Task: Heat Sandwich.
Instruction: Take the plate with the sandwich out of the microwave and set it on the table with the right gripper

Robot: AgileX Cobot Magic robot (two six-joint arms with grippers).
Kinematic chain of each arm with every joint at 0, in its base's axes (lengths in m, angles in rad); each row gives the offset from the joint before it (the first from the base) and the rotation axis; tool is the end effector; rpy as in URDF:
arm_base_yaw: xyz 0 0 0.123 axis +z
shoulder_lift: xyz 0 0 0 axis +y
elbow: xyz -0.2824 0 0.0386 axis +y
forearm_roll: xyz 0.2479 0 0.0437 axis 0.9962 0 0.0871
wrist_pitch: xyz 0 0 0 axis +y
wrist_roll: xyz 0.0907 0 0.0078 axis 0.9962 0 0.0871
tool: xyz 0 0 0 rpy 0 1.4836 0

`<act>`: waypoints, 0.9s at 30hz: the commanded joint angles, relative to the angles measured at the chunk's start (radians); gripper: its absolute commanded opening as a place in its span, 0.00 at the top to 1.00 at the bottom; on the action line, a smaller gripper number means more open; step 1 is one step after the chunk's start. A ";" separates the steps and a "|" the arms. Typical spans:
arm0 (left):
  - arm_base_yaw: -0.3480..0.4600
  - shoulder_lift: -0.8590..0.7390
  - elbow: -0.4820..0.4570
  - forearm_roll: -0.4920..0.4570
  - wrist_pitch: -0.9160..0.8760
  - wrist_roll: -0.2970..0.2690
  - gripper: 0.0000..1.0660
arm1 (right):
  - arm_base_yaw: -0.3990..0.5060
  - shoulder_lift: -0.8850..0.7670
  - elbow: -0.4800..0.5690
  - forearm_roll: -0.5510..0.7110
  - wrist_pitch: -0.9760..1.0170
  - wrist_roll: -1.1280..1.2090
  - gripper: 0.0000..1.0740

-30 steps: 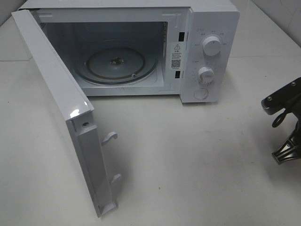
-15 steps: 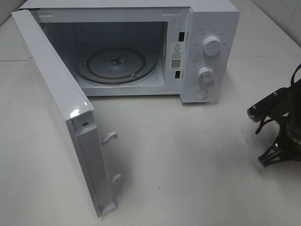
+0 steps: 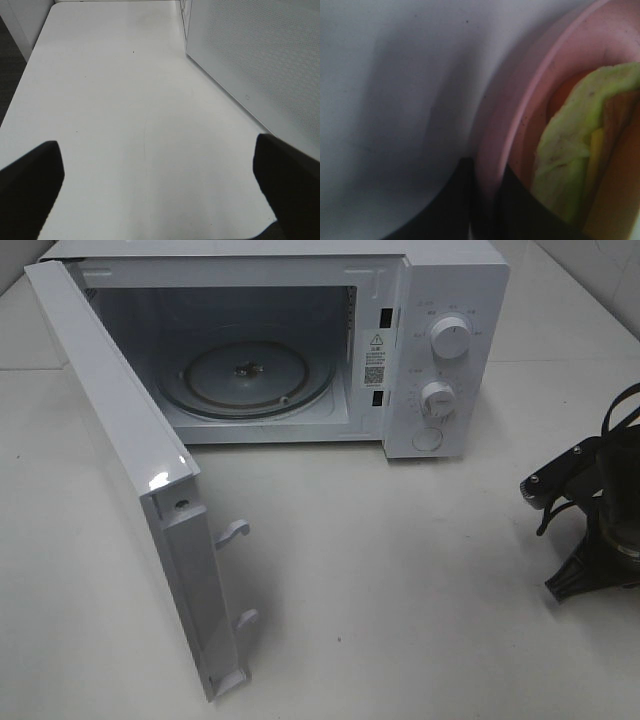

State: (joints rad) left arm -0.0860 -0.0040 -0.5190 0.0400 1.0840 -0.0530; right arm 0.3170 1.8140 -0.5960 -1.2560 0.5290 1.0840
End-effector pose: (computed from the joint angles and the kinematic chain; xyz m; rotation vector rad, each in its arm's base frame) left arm -0.0084 0.0040 0.2806 0.0308 2.0439 -0.0390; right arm 0.2537 0.0372 0.0931 -0.5165 2.7144 -0.6681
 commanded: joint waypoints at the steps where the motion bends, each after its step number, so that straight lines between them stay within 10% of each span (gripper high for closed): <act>1: 0.003 -0.016 0.001 -0.001 -0.013 -0.002 0.08 | -0.004 -0.003 -0.008 -0.019 0.009 0.016 0.93; 13: 0.003 -0.016 0.001 -0.001 -0.013 -0.002 0.08 | -0.004 -0.049 -0.039 0.077 0.006 -0.025 0.59; 27: 0.003 -0.016 0.001 -0.001 -0.013 -0.002 0.08 | -0.004 -0.231 -0.039 0.419 -0.061 -0.364 0.46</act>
State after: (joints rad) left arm -0.0860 -0.0040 -0.5190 0.0400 1.0840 -0.0530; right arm 0.3170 1.6170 -0.6280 -0.8810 0.4650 0.7830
